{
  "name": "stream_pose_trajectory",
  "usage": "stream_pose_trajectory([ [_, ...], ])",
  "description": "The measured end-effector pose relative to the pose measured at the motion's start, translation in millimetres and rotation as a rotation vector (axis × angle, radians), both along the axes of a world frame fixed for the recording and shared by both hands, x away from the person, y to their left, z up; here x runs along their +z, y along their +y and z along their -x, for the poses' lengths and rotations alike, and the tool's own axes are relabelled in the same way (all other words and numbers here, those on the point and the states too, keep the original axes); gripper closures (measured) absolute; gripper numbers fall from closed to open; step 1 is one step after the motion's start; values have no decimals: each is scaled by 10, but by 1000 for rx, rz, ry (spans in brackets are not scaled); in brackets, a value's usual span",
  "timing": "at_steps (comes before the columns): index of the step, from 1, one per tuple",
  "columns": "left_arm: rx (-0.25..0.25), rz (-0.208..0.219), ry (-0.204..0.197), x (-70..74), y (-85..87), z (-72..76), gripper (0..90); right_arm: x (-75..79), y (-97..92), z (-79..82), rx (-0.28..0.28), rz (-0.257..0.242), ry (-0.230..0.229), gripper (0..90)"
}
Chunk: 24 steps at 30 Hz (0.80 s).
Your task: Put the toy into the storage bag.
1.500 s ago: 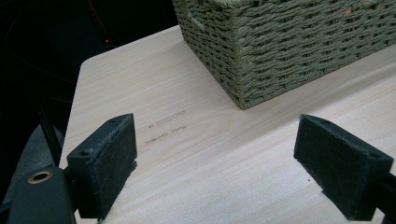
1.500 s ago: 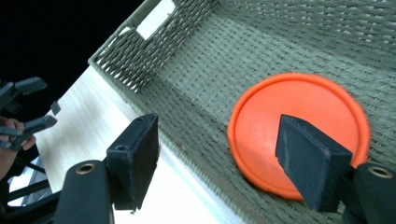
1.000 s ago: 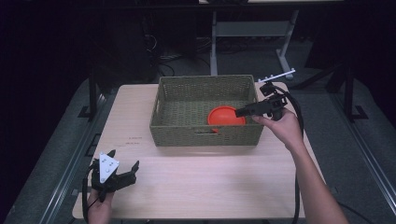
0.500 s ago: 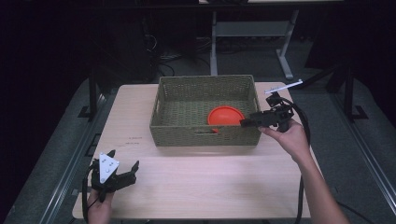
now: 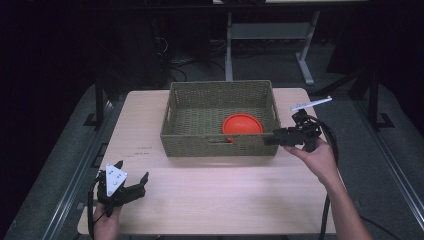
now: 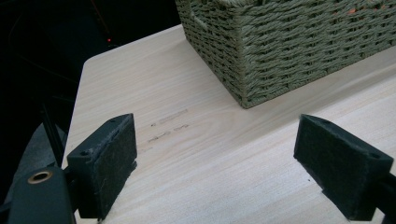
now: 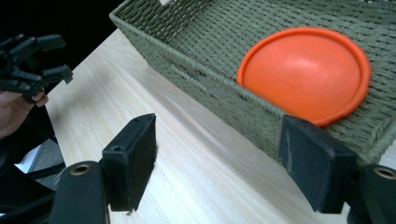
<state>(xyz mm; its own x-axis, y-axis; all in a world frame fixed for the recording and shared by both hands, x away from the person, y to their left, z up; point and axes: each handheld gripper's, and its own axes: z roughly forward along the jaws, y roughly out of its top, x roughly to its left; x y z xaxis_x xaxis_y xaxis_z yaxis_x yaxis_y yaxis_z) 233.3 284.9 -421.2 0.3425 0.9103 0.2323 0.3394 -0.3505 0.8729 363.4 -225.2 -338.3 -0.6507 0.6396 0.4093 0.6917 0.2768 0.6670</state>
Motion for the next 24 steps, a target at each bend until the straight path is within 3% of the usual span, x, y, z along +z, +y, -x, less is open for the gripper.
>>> stream_pose_trajectory([
  [13, 1, 0, 0, 0, 3, -1, 127, -157, -88, 135, 8, -31, 5, 271],
  [24, 2, 0, 2, 1, 4, 2, 127, -321, -191, 232, -5, -25, 19, 271],
])
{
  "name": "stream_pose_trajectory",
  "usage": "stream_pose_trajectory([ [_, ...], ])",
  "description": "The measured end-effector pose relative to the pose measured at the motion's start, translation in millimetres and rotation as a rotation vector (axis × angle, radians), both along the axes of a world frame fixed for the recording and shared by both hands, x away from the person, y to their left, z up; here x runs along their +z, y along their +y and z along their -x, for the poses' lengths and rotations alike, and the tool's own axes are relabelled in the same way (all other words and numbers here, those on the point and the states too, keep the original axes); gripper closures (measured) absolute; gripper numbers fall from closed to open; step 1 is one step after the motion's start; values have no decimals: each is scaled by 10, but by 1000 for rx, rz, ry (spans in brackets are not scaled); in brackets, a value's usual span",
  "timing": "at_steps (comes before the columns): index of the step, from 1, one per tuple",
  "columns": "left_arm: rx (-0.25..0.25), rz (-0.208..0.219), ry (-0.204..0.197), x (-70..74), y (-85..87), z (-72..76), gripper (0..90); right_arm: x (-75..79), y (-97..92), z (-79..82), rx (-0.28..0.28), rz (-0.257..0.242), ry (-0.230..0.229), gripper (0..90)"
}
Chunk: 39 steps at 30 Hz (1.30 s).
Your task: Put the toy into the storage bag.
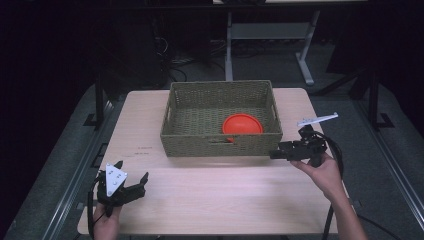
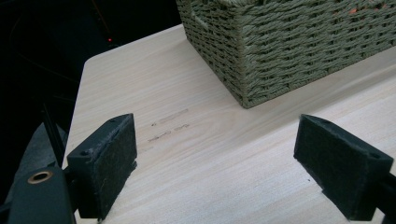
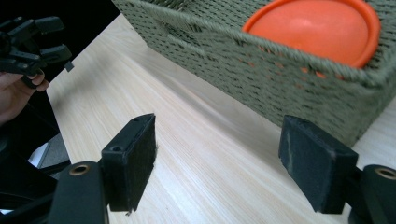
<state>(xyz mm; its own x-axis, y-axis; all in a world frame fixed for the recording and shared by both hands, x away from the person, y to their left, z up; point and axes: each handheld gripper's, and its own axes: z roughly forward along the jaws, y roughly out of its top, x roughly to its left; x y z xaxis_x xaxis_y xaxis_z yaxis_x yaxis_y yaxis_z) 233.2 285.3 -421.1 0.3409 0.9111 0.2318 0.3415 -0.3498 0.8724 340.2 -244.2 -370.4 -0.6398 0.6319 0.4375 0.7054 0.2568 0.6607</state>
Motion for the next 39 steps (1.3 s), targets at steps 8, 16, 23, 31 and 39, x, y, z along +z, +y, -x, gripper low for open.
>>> stream_pose_trajectory([
  [8, -2, 0, -4, -5, -6, -2, 127, -152, -163, 78, -32, 3, 25, 270],
  [16, 4, 6, -9, -3, 1, 2, 127, -245, -253, 162, -51, -17, 28, 271],
  [23, 2, 4, -11, -3, -1, 11, 127, -432, -306, 241, -71, -25, 47, 271],
  [31, 4, 1, -7, -5, -1, 10, 127, -631, -372, 384, -88, -29, 66, 267],
  [39, 5, 11, -4, -10, 0, 6, 127, -745, -427, 556, -104, -49, 50, 256],
])
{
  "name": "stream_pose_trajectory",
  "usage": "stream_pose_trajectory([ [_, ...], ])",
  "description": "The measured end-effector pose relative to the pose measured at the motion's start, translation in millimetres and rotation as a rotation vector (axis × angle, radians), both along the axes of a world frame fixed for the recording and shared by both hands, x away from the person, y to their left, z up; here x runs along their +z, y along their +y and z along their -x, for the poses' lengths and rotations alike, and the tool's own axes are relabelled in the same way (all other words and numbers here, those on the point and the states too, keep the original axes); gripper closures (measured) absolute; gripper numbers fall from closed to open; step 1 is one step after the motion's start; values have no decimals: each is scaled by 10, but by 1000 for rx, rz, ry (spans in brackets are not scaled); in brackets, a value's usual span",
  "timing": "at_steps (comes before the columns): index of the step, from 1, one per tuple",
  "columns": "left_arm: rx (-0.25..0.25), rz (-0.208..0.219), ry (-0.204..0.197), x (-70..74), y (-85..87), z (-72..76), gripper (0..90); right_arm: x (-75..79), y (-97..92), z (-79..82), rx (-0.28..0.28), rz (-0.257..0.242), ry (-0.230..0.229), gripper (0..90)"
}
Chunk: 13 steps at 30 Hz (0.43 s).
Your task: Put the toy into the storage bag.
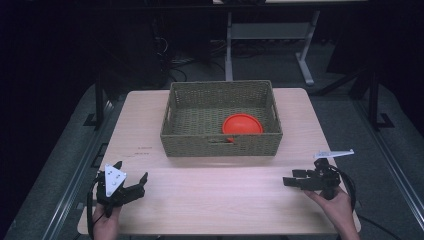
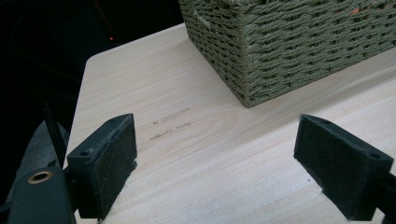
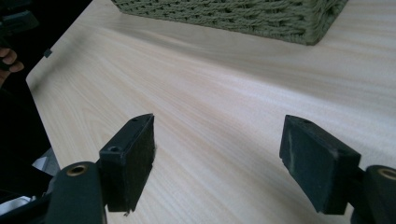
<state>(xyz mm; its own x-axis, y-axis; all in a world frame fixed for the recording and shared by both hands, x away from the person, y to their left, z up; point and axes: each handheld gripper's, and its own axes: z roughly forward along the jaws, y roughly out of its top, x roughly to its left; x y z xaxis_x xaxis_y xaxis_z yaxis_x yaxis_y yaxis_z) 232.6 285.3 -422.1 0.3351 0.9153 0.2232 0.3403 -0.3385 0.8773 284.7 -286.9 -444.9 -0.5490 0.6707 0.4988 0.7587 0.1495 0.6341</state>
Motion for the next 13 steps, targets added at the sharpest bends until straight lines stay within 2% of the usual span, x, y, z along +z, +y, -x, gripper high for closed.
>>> stream_pose_trajectory([
  [4, -5, -5, 3, -1, -3, -4, 127, -64, -43, 99, -14, -29, -22, 250],
  [8, -4, -3, 7, -6, -7, -11, 127, -127, -89, 184, -26, -79, -17, 246],
  [13, -12, -3, 3, -7, -25, -17, 127, -185, -138, 302, -43, -114, -54, 231],
])
